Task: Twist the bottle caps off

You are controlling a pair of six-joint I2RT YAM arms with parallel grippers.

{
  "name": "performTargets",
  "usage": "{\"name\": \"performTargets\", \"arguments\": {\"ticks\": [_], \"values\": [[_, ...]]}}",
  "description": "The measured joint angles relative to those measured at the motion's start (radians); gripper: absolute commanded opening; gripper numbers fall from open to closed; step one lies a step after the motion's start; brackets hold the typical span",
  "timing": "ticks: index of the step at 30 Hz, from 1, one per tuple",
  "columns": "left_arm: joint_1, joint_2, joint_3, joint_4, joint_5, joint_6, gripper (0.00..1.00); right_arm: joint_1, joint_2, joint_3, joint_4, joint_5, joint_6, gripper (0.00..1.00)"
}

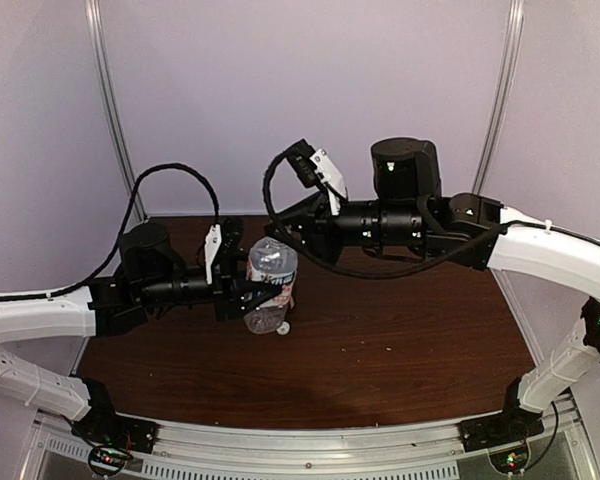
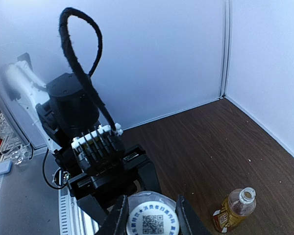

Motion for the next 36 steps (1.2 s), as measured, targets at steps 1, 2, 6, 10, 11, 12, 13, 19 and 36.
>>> {"name": "performTargets", "arguments": {"ticks": [1, 2, 6, 10, 11, 12, 13, 19, 36], "values": [[0.001, -0.002, 0.0, 0.004, 0.022, 0.004, 0.34, -0.002, -0.003, 0.0, -0.002, -0.027, -0.031, 0.0], [0.003, -0.002, 0.0, 0.007, 0.051, 0.008, 0.34, -0.006, -0.006, 0.0, -0.005, -0.066, -0.064, 0.0], [0.01, -0.002, -0.001, 0.029, 0.21, 0.006, 0.35, -0.034, -0.016, 0.015, -0.044, -0.258, -0.2, 0.04], [0.01, -0.002, -0.008, 0.06, 0.349, -0.027, 0.35, -0.065, 0.012, 0.064, -0.098, -0.474, -0.304, 0.09], [0.011, -0.002, -0.01, 0.064, 0.362, -0.032, 0.35, -0.072, 0.022, 0.075, -0.107, -0.515, -0.319, 0.1], [0.011, -0.002, -0.015, 0.066, 0.377, -0.039, 0.35, -0.079, 0.029, 0.076, -0.109, -0.544, -0.325, 0.13], [0.011, -0.002, -0.018, 0.066, 0.381, -0.042, 0.35, -0.084, 0.032, 0.076, -0.112, -0.562, -0.329, 0.14], [0.011, -0.002, -0.021, 0.062, 0.382, -0.052, 0.35, -0.095, 0.038, 0.074, -0.109, -0.585, -0.312, 0.45], [0.008, -0.007, -0.014, 0.023, 0.132, -0.007, 0.35, -0.086, -0.05, 0.021, -0.014, -0.182, 0.037, 0.85]]}}
